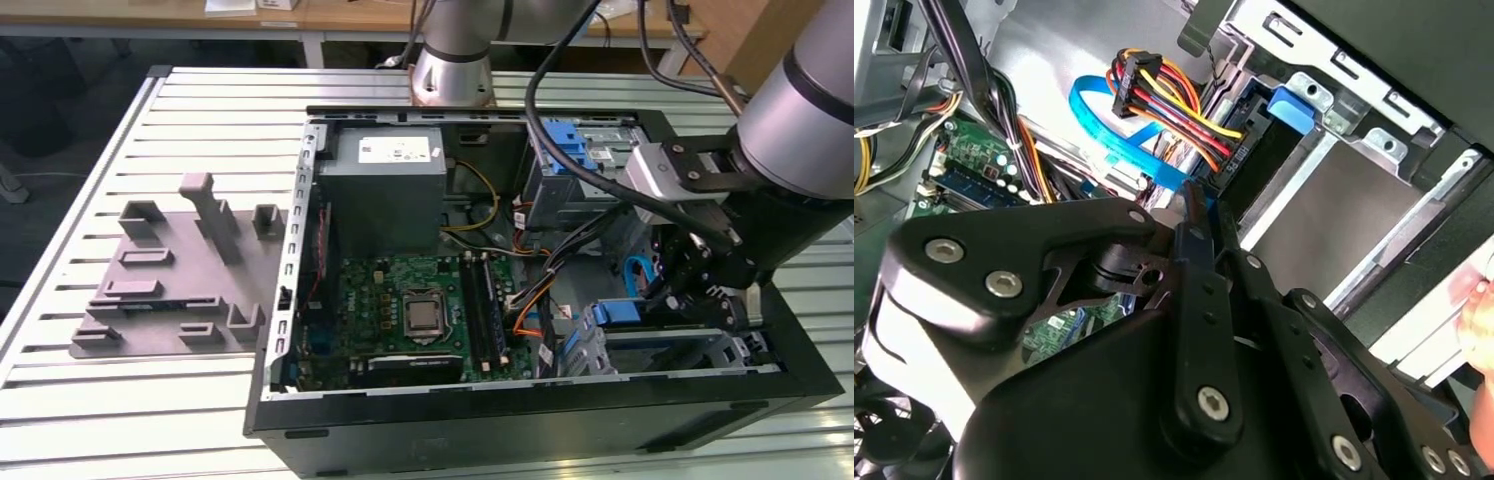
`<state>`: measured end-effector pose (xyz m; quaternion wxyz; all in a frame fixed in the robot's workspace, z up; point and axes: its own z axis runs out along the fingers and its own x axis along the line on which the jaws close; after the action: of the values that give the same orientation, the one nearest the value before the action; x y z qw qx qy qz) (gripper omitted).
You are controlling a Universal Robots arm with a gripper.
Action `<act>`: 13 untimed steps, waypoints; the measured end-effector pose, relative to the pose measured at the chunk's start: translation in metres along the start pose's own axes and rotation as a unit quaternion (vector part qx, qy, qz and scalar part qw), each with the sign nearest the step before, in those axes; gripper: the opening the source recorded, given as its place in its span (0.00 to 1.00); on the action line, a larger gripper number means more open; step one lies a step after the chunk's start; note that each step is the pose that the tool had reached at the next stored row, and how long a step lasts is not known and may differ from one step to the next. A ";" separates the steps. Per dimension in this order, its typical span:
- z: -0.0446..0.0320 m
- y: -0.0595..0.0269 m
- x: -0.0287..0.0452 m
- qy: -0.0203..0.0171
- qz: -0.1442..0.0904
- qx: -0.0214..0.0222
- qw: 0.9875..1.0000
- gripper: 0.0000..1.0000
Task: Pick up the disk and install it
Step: 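Insert the second disk wire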
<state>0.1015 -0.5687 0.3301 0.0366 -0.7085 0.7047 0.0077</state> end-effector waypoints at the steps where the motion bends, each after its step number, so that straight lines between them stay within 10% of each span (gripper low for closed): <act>1: -0.0011 -0.0001 -0.0001 0.000 0.000 0.000 1.000 0.16; 13: -0.0087 -0.0004 -0.0005 0.000 0.000 0.000 1.000 0.29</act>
<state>0.1015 -0.5688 0.3388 0.0369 -0.7085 0.7047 0.0081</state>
